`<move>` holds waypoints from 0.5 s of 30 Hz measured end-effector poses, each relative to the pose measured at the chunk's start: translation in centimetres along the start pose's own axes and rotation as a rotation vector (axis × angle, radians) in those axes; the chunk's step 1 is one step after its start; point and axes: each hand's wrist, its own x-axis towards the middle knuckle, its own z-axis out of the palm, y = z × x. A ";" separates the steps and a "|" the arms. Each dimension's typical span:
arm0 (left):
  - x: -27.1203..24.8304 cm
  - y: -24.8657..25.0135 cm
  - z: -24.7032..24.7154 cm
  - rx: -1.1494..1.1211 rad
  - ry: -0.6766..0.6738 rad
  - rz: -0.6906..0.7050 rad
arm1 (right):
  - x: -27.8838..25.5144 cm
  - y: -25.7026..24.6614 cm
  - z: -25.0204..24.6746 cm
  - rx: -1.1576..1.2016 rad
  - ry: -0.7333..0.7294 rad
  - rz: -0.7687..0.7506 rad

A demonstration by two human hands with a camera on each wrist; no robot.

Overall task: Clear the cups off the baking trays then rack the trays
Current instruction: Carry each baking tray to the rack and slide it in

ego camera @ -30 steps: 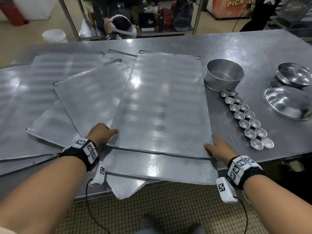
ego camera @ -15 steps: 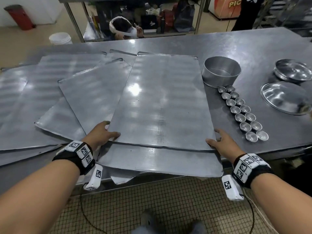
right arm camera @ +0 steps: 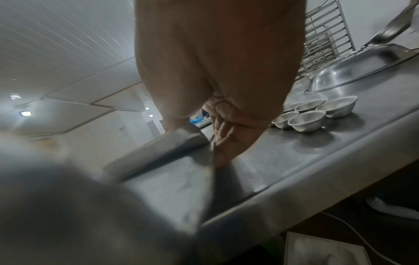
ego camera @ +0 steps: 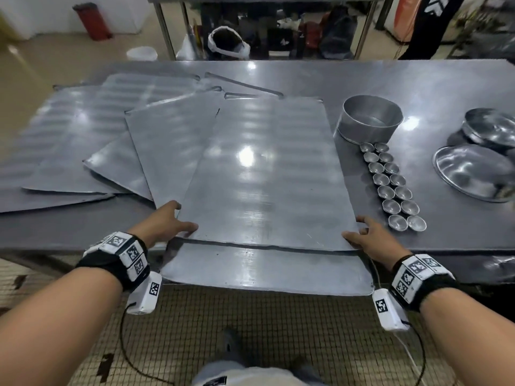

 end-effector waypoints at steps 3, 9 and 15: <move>-3.2 0.5 0.6 0.079 0.009 -0.034 | -0.7 -0.4 -0.6 -0.100 -0.011 -0.053; -9.4 1.5 2.7 0.221 0.072 -0.019 | -1.5 0.0 -0.6 -0.399 -0.072 -0.057; -13.6 2.1 7.7 0.345 -0.108 0.305 | -3.1 -0.7 -0.5 -0.370 -0.051 -0.098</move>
